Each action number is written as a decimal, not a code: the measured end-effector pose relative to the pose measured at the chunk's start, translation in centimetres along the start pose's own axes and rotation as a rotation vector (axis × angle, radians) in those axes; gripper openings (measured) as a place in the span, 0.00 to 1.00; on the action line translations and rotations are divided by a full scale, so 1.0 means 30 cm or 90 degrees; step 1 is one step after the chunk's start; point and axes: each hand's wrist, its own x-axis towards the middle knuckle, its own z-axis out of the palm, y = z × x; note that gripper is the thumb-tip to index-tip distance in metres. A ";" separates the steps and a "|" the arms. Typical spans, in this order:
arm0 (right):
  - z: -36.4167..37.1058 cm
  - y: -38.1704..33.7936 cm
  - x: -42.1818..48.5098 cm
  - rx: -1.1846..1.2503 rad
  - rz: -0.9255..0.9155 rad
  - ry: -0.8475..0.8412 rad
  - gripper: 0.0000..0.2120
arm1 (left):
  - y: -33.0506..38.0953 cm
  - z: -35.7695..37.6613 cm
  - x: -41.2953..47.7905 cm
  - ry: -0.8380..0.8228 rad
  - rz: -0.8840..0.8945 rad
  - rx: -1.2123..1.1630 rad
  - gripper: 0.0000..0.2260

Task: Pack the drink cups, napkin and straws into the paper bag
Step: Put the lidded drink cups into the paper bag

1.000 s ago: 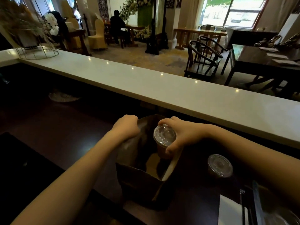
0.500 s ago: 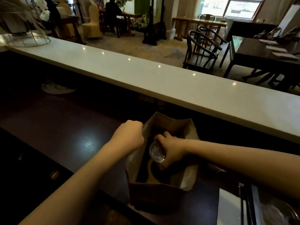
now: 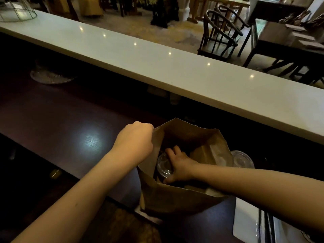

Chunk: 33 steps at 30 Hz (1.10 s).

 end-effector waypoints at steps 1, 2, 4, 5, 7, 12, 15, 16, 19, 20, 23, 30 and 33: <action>0.011 0.002 0.004 -0.003 0.002 0.000 0.51 | -0.002 0.000 0.000 0.000 -0.002 -0.001 0.13; 0.021 0.004 0.007 -0.005 0.004 0.001 0.51 | -0.006 0.001 0.001 0.001 -0.004 -0.002 0.13; 0.031 0.007 0.011 -0.004 0.011 0.007 0.50 | -0.014 0.002 0.003 0.003 -0.006 -0.001 0.14; 0.033 0.008 0.013 0.002 0.020 0.011 0.51 | -0.016 0.003 0.003 0.003 -0.004 -0.001 0.14; 0.037 0.011 0.015 0.022 0.042 0.019 0.52 | -0.019 0.006 0.003 0.007 0.004 0.001 0.14; 0.043 0.004 0.014 0.043 0.057 0.034 0.53 | -0.001 0.010 -0.004 0.021 0.027 0.018 0.11; 0.043 -0.008 0.015 0.026 0.056 0.030 0.53 | 0.011 0.008 -0.002 0.014 0.029 0.005 0.10; 0.043 -0.011 0.016 0.024 0.059 0.029 0.53 | 0.014 0.007 0.000 0.010 0.025 -0.002 0.10; 0.037 -0.013 0.020 0.036 0.068 0.040 0.53 | 0.021 -0.002 -0.002 -0.001 0.002 -0.014 0.09; 0.033 -0.013 0.020 0.043 0.070 0.041 0.53 | 0.023 -0.004 -0.004 0.001 -0.003 -0.008 0.08; 0.018 -0.013 0.014 0.044 0.081 0.015 0.54 | 0.029 -0.009 -0.010 0.011 -0.007 0.011 0.08; -0.129 0.010 -0.079 -0.047 0.055 -0.023 0.50 | 0.046 -0.008 0.004 0.025 0.003 0.013 0.06; -0.235 0.024 -0.160 -0.089 0.034 -0.042 0.48 | 0.049 -0.001 0.011 0.041 0.009 0.017 0.05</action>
